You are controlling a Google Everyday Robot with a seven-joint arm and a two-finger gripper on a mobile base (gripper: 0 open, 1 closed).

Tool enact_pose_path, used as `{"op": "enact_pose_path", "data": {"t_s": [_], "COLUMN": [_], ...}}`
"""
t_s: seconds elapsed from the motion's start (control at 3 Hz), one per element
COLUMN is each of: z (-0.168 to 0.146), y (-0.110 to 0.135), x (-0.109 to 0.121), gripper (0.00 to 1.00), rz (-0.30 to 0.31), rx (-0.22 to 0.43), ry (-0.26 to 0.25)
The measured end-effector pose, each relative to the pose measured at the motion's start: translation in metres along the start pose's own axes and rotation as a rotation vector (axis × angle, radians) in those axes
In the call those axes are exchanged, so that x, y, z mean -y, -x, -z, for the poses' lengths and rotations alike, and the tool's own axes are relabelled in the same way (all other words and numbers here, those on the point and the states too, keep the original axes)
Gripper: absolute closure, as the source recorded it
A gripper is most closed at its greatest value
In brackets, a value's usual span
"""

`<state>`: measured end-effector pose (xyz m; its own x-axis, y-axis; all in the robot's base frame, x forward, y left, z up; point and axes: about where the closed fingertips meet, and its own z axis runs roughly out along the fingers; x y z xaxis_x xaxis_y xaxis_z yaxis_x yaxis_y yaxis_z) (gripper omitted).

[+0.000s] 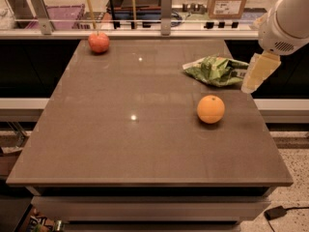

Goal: Move green jalapeno chip bag near apple

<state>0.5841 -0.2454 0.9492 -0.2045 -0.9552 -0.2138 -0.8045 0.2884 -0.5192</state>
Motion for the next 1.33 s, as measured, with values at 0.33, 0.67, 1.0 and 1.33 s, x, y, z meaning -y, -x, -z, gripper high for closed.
{"op": "enact_pose_path", "data": {"t_s": [0.33, 0.67, 1.0, 1.33], "z": [-0.003, -0.024, -0.047, -0.066], "y": [0.000, -0.002, -0.003, -0.001], "x": [0.001, 0.007, 0.017, 0.024], "gripper": [0.00, 0.00, 0.00, 0.00], "rz": [0.000, -0.007, -0.013, -0.012], "rx": [-0.013, -0.006, 0.004, 0.021], "ry": [-0.005, 0.005, 0.015, 0.027]}}
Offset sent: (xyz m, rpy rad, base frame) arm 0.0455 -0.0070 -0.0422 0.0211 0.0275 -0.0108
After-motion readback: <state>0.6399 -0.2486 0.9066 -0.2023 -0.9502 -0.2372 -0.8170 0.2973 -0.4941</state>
